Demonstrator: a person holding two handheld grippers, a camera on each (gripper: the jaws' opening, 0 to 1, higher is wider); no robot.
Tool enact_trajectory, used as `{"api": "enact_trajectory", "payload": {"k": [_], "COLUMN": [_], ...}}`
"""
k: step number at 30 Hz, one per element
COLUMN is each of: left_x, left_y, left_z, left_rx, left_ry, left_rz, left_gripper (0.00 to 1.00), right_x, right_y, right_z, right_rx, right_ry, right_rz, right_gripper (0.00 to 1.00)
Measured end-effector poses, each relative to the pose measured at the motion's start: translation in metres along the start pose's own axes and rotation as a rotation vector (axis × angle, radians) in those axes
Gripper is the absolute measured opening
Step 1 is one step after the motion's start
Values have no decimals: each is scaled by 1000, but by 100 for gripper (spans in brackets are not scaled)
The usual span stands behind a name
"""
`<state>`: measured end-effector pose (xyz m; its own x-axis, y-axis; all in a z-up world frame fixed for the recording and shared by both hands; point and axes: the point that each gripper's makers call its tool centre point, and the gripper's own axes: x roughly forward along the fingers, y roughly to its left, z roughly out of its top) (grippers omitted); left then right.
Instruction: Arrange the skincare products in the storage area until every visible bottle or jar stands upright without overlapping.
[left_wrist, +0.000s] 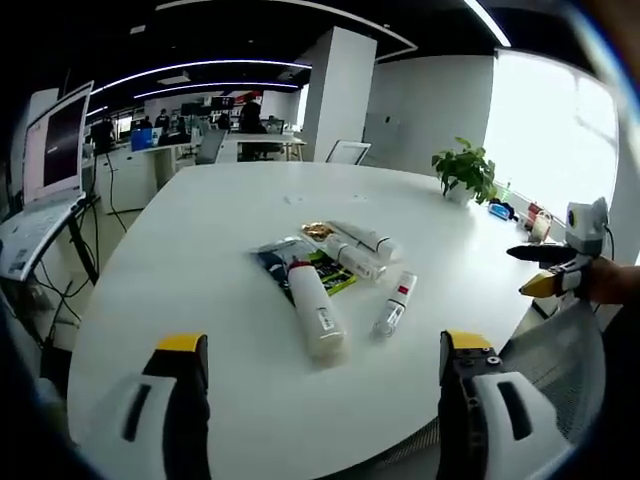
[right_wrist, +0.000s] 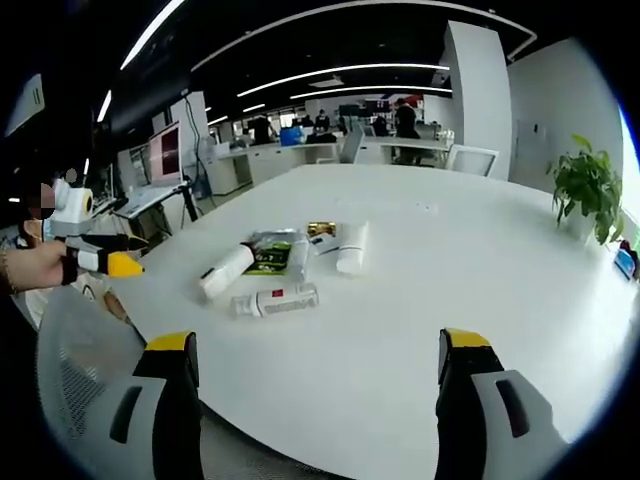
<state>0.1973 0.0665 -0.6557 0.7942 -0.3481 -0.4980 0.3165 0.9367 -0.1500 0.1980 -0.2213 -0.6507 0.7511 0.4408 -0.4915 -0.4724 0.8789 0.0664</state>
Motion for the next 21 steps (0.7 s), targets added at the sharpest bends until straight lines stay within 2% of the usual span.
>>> {"api": "enact_trajectory", "payload": {"k": [7,21], "left_x": [1,2], "left_y": [4,-5], "left_z": [0,0], "left_rx": [-12,11], "left_ry": [-5,-4], "left_rz": [2,-13], "left_gripper": [89,89], "right_x": [1,3], "right_y": [1,5], "right_z": [-1,-5], "right_rx": [2,-3], "right_ry": [10,36], "right_rz": [4,20], "right_gripper": [100,100]}}
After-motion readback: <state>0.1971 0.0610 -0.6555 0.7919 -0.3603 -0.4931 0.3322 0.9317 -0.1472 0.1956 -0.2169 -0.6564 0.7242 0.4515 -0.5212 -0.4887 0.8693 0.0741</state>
